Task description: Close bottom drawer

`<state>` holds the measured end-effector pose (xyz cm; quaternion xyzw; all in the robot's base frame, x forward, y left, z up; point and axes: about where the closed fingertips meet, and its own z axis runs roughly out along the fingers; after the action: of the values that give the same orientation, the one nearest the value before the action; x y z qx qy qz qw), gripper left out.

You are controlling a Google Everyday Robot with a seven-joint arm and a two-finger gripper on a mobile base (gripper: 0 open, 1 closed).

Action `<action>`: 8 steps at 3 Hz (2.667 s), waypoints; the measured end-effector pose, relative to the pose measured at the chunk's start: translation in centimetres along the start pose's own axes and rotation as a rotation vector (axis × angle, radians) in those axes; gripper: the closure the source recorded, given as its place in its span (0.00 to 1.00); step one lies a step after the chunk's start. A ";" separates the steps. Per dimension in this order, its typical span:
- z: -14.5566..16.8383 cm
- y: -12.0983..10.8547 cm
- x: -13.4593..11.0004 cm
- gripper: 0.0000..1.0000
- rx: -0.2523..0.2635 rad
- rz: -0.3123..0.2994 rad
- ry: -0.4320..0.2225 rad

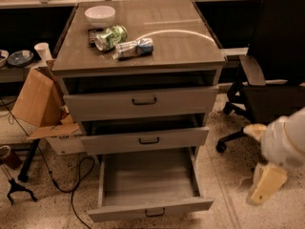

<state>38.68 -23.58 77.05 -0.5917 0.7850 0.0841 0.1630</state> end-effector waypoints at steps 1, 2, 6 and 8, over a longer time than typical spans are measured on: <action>11.0 3.2 6.9 0.00 -0.085 0.070 -0.068; 11.2 3.0 6.9 0.00 -0.088 0.069 -0.072; 28.5 -5.1 21.2 0.19 -0.218 0.250 -0.182; 37.9 -1.6 24.7 0.66 -0.355 0.278 -0.317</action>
Offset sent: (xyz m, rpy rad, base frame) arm -0.0299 -0.0163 -0.1033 0.0757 0.0681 -0.0239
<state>40.05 -34.00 33.01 -0.4768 0.7964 0.3337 0.1644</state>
